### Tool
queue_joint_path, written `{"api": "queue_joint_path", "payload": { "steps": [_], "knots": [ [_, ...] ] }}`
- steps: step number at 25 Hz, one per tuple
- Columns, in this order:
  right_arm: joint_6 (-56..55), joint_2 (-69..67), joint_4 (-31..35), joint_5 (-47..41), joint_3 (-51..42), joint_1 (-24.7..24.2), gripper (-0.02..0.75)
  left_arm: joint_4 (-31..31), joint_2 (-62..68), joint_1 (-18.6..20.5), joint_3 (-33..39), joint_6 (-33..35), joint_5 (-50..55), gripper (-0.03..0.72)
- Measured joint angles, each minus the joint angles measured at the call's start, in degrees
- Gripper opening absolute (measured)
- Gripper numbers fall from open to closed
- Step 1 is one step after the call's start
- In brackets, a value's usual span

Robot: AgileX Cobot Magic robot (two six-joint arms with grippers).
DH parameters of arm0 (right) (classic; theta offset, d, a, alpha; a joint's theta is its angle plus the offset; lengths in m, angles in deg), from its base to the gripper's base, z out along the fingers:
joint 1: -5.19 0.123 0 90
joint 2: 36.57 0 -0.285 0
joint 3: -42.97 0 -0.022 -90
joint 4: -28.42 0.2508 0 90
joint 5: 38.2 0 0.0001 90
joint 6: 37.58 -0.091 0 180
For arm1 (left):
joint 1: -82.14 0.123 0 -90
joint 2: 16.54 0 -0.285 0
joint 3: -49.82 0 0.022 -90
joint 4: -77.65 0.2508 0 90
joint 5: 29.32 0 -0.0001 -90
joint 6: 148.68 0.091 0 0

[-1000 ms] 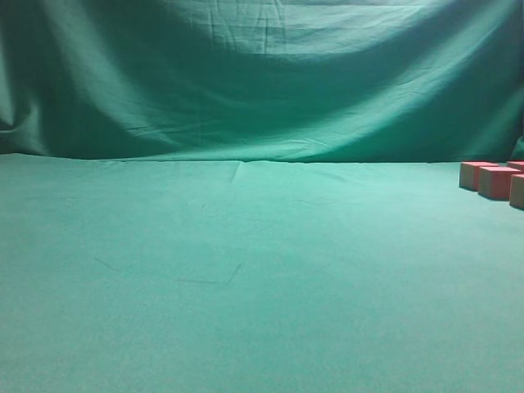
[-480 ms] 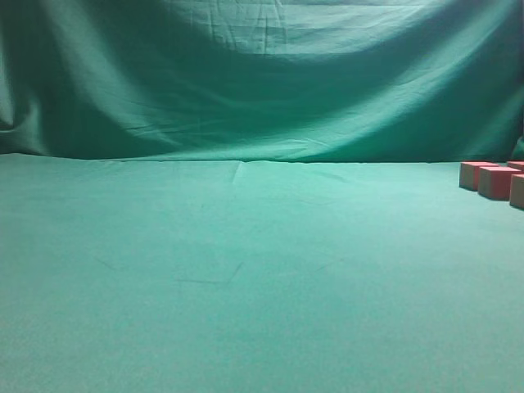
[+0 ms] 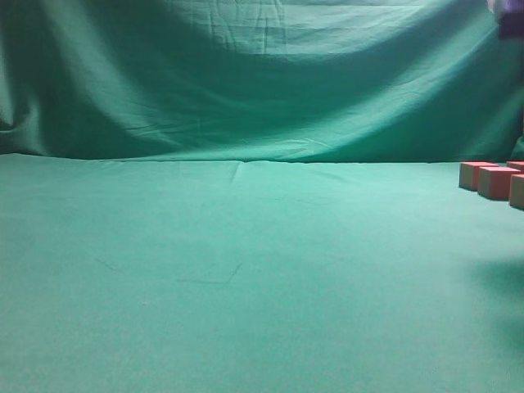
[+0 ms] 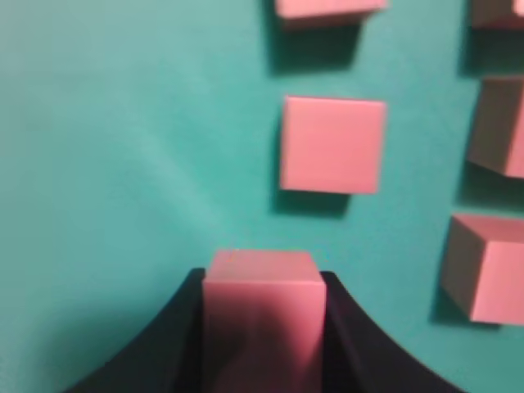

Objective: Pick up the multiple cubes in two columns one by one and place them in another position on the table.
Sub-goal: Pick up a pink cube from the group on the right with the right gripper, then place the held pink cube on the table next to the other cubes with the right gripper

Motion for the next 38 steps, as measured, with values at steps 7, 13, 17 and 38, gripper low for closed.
{"api": "queue_joint_path", "payload": {
  "steps": [7,13,17,38],
  "knots": [
    [6.21,-0.04,1.90,-10.15,11.47,10.14,0.262,0.00,0.00,0.00,0.00,0.00,0.00,0.000],
    [14.11,-0.13,2.22,-7.09,17.48,18.05,0.262,0.00,0.00,0.00,0.00,0.00,0.00,0.000],
    [19.59,-0.13,2.46,-4.82,19.34,19.08,0.262,0.00,0.00,0.00,0.00,0.00,0.00,0.000],
    [23.88,-22.76,1.81,-6.65,37.46,19.59,0.262,0.00,0.00,0.00,0.00,0.00,0.00,0.000]
  ]
}}
